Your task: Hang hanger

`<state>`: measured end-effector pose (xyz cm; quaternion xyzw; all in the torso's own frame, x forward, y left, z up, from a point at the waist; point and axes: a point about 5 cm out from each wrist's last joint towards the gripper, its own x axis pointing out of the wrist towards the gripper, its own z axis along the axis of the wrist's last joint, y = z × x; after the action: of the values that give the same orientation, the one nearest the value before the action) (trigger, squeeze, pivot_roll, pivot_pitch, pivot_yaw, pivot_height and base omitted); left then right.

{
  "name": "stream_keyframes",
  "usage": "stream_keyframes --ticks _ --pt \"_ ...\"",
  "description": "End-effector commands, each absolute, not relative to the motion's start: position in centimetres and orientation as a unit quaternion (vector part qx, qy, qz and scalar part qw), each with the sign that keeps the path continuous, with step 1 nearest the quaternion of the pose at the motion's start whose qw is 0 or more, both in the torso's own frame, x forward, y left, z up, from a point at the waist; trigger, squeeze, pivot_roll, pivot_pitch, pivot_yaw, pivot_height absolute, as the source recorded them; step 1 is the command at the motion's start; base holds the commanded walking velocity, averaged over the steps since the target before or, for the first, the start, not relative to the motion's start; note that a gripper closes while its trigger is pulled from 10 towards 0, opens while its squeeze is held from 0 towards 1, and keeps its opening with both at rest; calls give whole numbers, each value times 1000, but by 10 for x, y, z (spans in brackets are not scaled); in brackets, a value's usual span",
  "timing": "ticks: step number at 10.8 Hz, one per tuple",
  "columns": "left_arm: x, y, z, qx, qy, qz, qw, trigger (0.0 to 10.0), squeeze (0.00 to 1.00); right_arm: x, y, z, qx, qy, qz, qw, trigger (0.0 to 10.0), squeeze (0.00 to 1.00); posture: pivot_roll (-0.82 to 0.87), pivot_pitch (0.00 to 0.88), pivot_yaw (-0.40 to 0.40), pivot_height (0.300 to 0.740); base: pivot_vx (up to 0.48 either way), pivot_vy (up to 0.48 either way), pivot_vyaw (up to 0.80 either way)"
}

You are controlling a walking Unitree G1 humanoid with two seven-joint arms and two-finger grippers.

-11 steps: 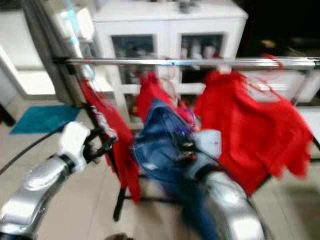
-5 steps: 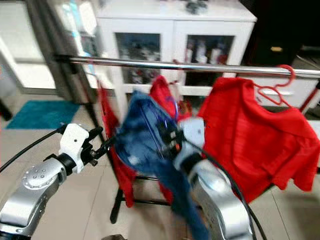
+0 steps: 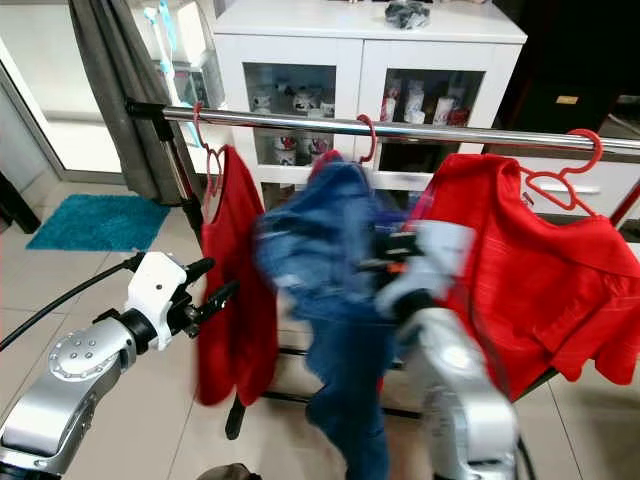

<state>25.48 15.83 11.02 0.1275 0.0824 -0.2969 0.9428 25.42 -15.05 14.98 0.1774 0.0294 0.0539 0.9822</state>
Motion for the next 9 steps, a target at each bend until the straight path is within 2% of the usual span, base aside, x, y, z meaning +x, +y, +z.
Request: stream_keyframes --ticks 1,3,6,7,8,9 --pt "255 158 113 136 76 -304 940 10000 0 251 -163 159 183 8 16 983 10000 0 32 0 50 723 0 0 0" --pt "254 157 113 134 77 -308 939 10000 0 245 -189 159 169 -4 -61 984 10000 0 27 0 53 723 0 0 0" --pt "254 156 112 133 79 -312 938 10000 0 239 -206 162 135 -11 -85 987 10000 0 22 0 56 723 0 0 0" --pt "255 156 112 135 78 -310 938 10000 0 238 -202 163 114 -7 -57 992 10000 0 22 0 56 723 0 0 0" --pt "258 158 114 133 71 -296 943 10000 0 237 -177 166 79 0 47 996 10000 0 24 0 54 723 0 0 0" --pt "261 160 117 129 65 -285 948 10000 0 237 -162 167 67 3 95 993 10000 0 24 0 54 723 0 0 0"
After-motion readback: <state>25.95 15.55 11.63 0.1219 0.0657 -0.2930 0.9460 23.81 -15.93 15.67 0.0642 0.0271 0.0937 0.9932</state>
